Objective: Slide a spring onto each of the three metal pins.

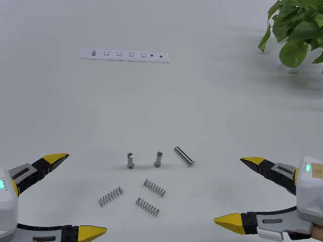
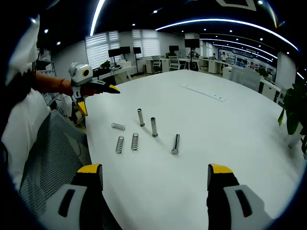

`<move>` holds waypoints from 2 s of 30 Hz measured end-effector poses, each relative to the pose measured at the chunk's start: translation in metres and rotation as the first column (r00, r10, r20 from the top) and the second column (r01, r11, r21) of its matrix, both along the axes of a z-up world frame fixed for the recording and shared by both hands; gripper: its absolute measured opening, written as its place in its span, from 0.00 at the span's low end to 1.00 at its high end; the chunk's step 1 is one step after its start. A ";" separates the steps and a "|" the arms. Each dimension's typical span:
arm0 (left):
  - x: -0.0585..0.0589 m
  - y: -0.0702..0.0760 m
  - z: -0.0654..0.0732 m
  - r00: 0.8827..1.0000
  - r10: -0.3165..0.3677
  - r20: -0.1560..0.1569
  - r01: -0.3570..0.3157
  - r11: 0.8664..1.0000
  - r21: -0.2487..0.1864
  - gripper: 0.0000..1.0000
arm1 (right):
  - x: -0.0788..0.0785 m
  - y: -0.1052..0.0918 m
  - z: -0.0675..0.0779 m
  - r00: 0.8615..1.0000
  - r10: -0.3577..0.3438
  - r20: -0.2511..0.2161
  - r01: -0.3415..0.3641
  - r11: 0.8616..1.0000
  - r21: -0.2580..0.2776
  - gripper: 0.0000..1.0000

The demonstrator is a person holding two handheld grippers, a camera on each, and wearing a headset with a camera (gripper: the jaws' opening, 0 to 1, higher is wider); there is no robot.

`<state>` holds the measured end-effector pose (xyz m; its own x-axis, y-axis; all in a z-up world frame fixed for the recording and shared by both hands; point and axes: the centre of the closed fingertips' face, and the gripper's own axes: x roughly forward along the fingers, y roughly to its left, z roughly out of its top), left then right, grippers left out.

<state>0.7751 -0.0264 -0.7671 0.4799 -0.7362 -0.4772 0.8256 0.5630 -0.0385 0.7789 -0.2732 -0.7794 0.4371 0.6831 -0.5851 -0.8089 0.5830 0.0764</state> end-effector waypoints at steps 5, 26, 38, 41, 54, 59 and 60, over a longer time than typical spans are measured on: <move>0.000 0.000 0.000 1.000 -0.003 0.001 0.003 1.000 0.001 1.00 | 0.000 -0.001 0.000 1.000 -0.002 -0.002 0.002 1.000 -0.001 0.91; 0.000 -0.003 0.002 1.000 -0.007 -0.002 0.007 1.000 -0.001 1.00 | 0.001 -0.002 -0.001 1.000 -0.003 -0.005 0.003 1.000 0.000 0.91; 0.000 -0.004 0.004 1.000 -0.008 0.002 0.008 1.000 -0.003 1.00 | 0.001 0.000 0.000 1.000 0.001 -0.005 -0.001 1.000 0.006 0.91; 0.000 -0.004 0.003 1.000 -0.008 0.001 0.008 1.000 -0.003 1.00 | 0.001 0.000 0.001 1.000 0.001 -0.005 -0.001 1.000 0.007 0.91; 0.000 -0.004 0.002 1.000 -0.010 0.000 0.010 1.000 -0.008 1.00 | 0.006 0.004 0.005 1.000 0.011 -0.005 -0.011 1.000 -0.005 0.89; 0.001 -0.004 0.002 1.000 -0.009 -0.002 0.009 1.000 -0.009 1.00 | 0.012 0.006 0.008 1.000 0.014 -0.006 -0.014 1.000 -0.008 0.88; 0.001 -0.004 0.002 1.000 -0.009 -0.002 0.009 1.000 -0.009 1.00 | 0.013 0.006 0.009 1.000 0.015 -0.007 -0.015 1.000 -0.008 0.88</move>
